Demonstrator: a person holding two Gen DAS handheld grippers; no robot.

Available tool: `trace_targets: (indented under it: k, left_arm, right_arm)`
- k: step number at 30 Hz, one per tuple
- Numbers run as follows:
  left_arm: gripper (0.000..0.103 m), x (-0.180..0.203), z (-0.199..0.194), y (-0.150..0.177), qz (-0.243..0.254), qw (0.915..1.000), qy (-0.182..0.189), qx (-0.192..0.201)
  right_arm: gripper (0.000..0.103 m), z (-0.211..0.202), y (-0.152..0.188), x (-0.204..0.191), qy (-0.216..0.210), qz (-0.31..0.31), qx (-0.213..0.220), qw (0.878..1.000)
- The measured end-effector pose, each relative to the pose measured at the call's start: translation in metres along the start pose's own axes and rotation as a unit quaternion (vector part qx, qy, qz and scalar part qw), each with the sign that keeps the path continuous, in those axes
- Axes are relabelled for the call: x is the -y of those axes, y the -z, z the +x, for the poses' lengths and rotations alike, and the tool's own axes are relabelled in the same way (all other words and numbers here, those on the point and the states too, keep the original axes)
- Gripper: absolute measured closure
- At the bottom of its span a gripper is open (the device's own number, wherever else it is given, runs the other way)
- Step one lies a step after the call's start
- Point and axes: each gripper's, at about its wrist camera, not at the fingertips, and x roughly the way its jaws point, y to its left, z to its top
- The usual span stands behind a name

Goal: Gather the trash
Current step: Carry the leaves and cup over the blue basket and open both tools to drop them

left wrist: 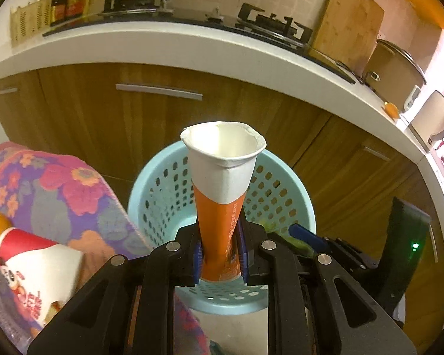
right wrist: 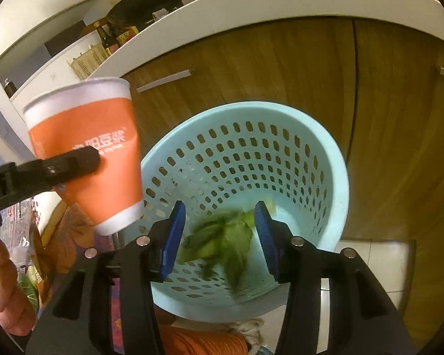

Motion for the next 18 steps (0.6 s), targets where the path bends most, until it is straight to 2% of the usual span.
trace_targets:
  k: [1, 4, 5, 6, 8, 12, 18]
  left_arm:
    - [0.086, 0.0, 0.002, 0.0, 0.0, 1.0, 0.001, -0.001]
    - [0.085, 0.0, 0.011, 0.0, 0.003, 0.9999, 0.008, -0.014]
    - [0.083, 0.002, 0.012, 0.001, 0.006, 0.9998, 0.009, -0.015]
    - [0.07, 0.004, 0.016, 0.0, 0.009, 0.9998, 0.009, -0.018]
    - [0.066, 0.007, 0.012, 0.003, 0.015, 0.9998, 0.004, -0.012]
    - [0.066, 0.008, -0.008, 0.009, 0.019, 0.9998, 0.004, 0.004]
    - [0.063, 0.003, -0.065, 0.023, 0.011, 0.9983, 0.001, 0.058]
  right_arm:
    - [0.054, -0.002, 0.0, 0.001, 0.001, 0.002, 0.003, 1.0]
    - [0.053, -0.01, 0.003, 0.007, 0.002, 0.01, 0.01, 1.0]
    - [0.053, -0.014, 0.003, 0.009, 0.004, 0.013, 0.013, 1.0]
    - [0.053, -0.017, 0.003, 0.01, 0.004, 0.016, 0.016, 1.0]
    - [0.053, -0.024, 0.002, 0.013, 0.003, 0.018, 0.021, 1.0]
    - [0.053, -0.043, 0.0, 0.009, -0.001, 0.014, 0.04, 0.999]
    - [0.053, -0.072, -0.004, -0.023, -0.014, -0.019, 0.07, 0.997]
